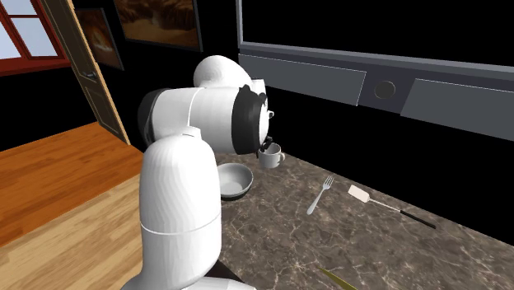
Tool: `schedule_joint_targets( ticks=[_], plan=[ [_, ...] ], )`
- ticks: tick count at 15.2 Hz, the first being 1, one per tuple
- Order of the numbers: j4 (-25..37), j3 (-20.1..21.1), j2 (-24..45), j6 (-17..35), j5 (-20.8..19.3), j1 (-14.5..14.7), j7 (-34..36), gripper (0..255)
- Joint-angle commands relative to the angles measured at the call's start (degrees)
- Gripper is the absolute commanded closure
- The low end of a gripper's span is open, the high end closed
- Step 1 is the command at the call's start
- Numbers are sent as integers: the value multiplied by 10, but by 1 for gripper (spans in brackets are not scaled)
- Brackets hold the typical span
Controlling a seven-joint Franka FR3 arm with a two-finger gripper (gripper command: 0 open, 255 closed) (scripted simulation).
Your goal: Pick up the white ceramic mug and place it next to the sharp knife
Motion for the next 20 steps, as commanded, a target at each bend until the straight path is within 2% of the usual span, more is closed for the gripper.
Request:
schedule_joint_targets(
  ticks=[1,20],
  plan=[
    [11,0,-4,-15,0,0,-1,255],
    [112,-1,-37,-149,-1,1,-7,255]
  ],
)
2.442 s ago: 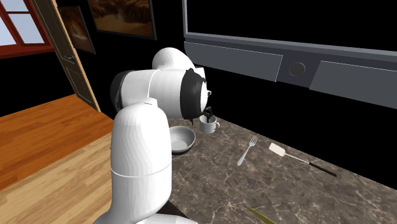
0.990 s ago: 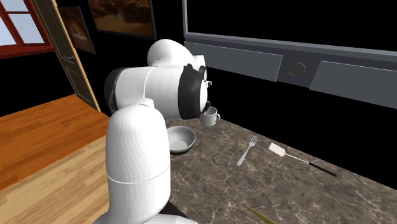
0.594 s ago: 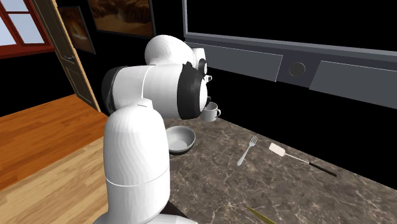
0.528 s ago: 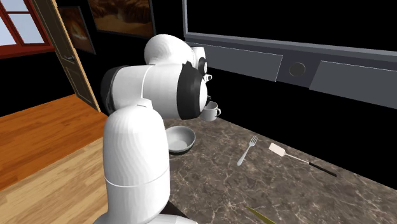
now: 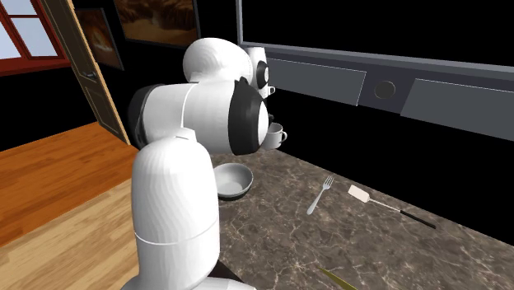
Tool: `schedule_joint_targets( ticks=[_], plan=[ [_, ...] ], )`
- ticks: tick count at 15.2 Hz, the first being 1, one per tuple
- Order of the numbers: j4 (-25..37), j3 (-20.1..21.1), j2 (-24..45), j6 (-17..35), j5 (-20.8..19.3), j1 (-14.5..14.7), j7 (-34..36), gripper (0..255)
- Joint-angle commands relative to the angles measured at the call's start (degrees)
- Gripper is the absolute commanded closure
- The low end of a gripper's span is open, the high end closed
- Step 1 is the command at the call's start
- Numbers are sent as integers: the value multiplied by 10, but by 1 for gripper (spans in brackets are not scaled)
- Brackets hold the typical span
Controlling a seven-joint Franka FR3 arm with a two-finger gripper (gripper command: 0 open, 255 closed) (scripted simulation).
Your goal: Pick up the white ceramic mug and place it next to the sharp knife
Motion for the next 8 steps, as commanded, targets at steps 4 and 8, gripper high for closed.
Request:
schedule_joint_targets(
  ticks=[4,8],
  plan=[
    [-40,-5,-42,-1,-3,-7,-13,255],
    [-141,-19,-117,27,-12,-22,-38,255]
  ],
)
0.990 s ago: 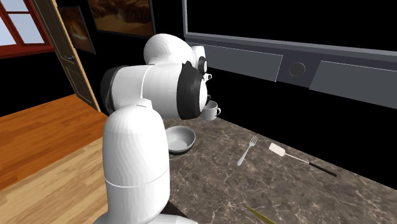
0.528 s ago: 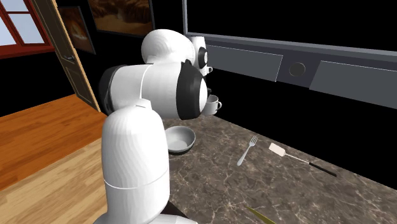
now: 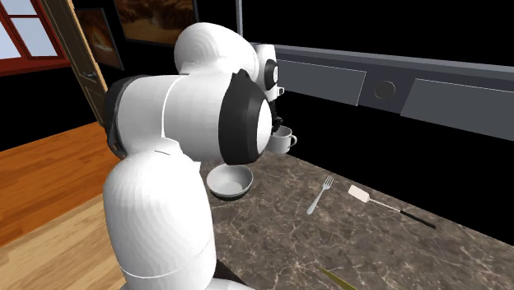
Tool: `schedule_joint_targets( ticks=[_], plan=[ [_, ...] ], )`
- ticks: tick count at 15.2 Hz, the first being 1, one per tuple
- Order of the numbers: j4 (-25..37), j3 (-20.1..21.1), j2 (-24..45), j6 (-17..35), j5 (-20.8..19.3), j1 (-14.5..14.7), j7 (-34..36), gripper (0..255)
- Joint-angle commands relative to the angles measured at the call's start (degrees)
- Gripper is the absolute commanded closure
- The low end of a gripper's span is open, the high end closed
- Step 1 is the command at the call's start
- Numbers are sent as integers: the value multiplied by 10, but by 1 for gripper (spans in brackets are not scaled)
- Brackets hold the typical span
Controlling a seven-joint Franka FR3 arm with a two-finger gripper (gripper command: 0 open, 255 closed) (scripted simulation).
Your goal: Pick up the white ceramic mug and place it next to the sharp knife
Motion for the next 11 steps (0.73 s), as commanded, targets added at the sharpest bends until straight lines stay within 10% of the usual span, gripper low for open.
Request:
schedule_joint_targets(
  ticks=[1,11],
  plan=[
    [-51,-7,-38,15,-5,-8,-14,255],
    [-233,-54,-199,45,-42,-53,-88,255]
  ],
)
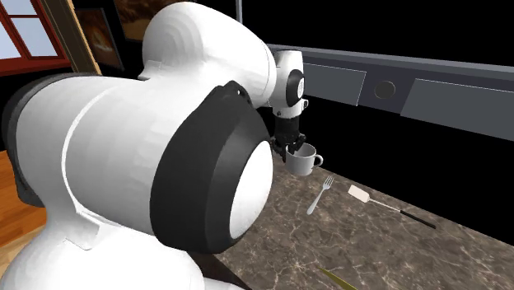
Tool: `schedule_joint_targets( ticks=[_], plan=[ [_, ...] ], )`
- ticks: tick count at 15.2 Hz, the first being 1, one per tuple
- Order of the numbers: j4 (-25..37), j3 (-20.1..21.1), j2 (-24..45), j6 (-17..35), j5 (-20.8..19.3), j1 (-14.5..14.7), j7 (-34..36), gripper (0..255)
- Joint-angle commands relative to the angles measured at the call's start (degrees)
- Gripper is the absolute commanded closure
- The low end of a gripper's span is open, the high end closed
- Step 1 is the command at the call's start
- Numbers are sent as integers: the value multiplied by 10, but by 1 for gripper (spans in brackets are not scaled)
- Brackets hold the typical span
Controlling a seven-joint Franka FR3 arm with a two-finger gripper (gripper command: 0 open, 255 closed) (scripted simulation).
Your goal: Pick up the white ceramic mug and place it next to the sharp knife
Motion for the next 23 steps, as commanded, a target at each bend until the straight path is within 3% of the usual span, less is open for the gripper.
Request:
schedule_joint_targets(
  ticks=[1,12,23],
  plan=[
    [-30,-12,-26,7,-9,-11,-19,255],
    [-145,-87,-165,0,-77,-81,-124,255],
    [-180,-185,-247,-17,-157,-162,-257,255]
  ],
)
